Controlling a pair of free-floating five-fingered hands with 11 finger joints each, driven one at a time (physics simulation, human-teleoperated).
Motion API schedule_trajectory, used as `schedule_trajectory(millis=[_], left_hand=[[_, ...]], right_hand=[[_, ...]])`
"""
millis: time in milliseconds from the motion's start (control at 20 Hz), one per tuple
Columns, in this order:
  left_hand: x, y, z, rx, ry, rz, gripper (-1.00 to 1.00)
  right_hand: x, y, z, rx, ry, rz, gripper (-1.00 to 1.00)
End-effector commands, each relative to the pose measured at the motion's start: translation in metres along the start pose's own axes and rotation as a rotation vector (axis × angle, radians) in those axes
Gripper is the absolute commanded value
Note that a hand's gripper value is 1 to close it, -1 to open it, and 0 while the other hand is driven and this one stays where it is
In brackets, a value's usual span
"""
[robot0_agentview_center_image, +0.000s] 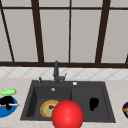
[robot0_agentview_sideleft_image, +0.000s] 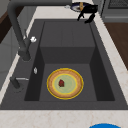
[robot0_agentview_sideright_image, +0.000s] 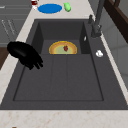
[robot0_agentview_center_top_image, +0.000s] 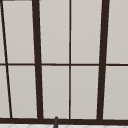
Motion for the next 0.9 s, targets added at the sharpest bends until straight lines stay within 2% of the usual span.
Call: schedule_trajectory(millis=[0, 50, 100, 200, 850], left_hand=[[0.000, -0.001, -0.003, -0.006, -0.015, 0.003, 1.00], [0.000, -0.001, -0.006, -0.008, -0.022, 0.005, 1.00], [-0.003, -0.002, -0.014, -0.025, -0.030, 0.008, 1.00], [-0.015, 0.001, -0.023, -0.024, 0.015, 0.027, 1.00], [-0.045, 0.004, -0.092, -0.027, 0.022, 0.027, 1.00]], right_hand=[[0.000, 0.000, 0.000, 0.000, 0.000, 0.000, 0.00], [0.000, 0.000, 0.000, 0.000, 0.000, 0.000, 0.00], [0.000, 0.000, 0.000, 0.000, 0.000, 0.000, 0.00], [0.000, 0.000, 0.000, 0.000, 0.000, 0.000, 0.00], [0.000, 0.000, 0.000, 0.000, 0.000, 0.000, 0.00]])
